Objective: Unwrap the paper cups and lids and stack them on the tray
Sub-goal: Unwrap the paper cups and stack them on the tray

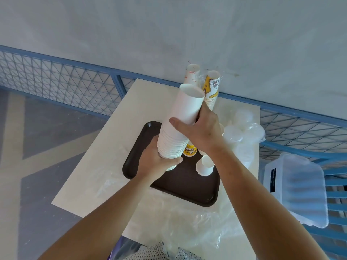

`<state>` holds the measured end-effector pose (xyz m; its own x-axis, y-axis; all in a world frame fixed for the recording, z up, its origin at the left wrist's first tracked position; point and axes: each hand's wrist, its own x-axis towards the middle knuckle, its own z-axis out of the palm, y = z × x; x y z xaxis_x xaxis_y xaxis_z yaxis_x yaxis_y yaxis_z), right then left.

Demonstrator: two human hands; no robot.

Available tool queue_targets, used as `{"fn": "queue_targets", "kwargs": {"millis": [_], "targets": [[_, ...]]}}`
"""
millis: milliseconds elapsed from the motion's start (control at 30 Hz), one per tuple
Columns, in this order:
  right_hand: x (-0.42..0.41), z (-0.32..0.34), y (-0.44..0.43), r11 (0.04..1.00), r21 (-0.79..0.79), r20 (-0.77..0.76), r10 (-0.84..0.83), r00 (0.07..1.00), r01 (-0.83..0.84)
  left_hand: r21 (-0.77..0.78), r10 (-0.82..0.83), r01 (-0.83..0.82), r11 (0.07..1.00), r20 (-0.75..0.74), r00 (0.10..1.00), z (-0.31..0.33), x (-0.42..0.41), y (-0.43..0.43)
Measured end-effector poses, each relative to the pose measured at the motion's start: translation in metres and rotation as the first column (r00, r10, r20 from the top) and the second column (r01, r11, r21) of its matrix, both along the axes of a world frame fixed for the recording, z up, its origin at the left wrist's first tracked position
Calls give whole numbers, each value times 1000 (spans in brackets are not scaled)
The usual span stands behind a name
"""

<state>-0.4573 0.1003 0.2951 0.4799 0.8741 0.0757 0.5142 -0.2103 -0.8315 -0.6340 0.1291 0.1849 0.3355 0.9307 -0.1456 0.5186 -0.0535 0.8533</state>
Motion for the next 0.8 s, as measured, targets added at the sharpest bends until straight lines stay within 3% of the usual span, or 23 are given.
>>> {"fn": "queue_targets", "kwargs": {"millis": [567, 800], "targets": [[18, 14, 5, 978, 118, -64, -166, 984, 172, 73, -24, 29, 997, -65, 998, -1, 2, 3], [37, 15, 1, 946, 162, -306, -222, 926, 281, 56, -17, 21, 998, -69, 997, -5, 2, 3]]}}
